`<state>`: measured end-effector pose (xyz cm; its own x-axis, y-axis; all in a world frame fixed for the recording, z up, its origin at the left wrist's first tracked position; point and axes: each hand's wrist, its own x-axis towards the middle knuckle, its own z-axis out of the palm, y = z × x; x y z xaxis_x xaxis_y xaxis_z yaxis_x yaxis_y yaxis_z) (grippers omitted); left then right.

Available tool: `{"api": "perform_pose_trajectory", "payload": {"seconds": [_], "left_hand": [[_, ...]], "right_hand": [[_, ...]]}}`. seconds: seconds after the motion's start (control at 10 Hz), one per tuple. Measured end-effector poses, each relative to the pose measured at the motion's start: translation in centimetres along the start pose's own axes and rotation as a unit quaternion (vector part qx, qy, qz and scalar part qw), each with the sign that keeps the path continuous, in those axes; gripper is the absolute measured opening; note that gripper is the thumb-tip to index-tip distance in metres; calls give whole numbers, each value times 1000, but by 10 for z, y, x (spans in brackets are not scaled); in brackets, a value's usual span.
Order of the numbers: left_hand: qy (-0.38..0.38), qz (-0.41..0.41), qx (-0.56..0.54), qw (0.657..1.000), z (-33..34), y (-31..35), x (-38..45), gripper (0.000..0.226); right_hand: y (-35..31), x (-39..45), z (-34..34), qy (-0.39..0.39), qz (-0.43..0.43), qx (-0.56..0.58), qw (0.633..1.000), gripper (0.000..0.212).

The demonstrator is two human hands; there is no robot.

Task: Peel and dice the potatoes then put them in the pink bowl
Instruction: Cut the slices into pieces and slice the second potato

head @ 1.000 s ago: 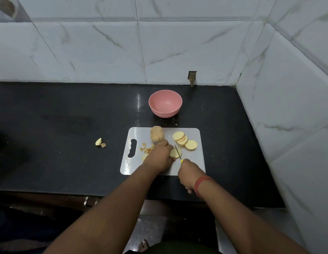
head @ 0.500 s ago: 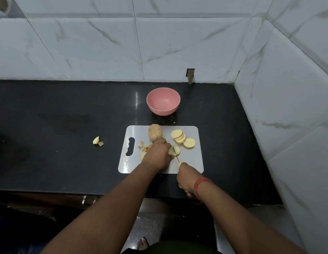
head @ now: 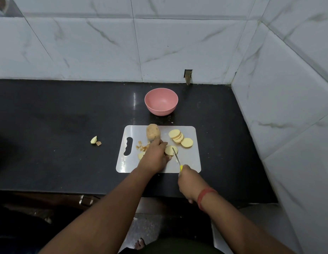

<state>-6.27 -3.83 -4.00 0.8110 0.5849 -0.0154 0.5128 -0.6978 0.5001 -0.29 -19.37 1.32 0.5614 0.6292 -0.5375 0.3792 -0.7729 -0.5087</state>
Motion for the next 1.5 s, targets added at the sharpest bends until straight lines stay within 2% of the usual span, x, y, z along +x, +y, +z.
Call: {"api": "perform_pose_trajectory", "payload": {"seconds": [0.1,0.2,0.3,0.4,0.5,0.6,0.7,0.8,0.9,1.0,1.1,1.2,1.5], "left_hand": [[10,-2,-8,1000,1,-1,0,44],[17,-10,-13,1000,1,1,0,35],[24,-13,-19,999,2,1,0,36],[24,-11,-21,999,2,0,0,36],[25,-9,-21,999,2,0,1,36],[28,-10,-16,999,2,1,1,34],[31,-14,-11,999,3,0,2,32],[32,-19,-15,999,4,0,2,34],[30,-18,-16,999,3,-1,3,35],[26,-14,-16,999,3,-2,2,36],[27,-7,-27,999,4,-5,-2,32],[27,-3,-30,999,3,-7,-5,24],[33,-16,-22,999,4,-6,-1,15]], "right_hand": [[-13,11,-9,-3,-28,-33,999,27],[-27,12,-10,-24,-38,-60,997,12],[-32,19,-8,-52,-20,-57,997,24],[-35,17,-5,-83,-3,-73,994,16],[-36,18,-8,-62,-25,-68,995,33],[-34,19,-6,-61,3,-26,998,15],[-27,11,-5,-58,15,-7,998,6],[-17,-5,1,-150,-34,-196,968,13],[-21,-31,-1,-183,-66,-459,867,21],[-8,-31,0,-224,56,-257,938,67],[14,-14,12,19,31,23,999,64],[1,1,5,-15,11,-15,1000,28],[-32,14,1,-50,14,-81,995,20]]}}
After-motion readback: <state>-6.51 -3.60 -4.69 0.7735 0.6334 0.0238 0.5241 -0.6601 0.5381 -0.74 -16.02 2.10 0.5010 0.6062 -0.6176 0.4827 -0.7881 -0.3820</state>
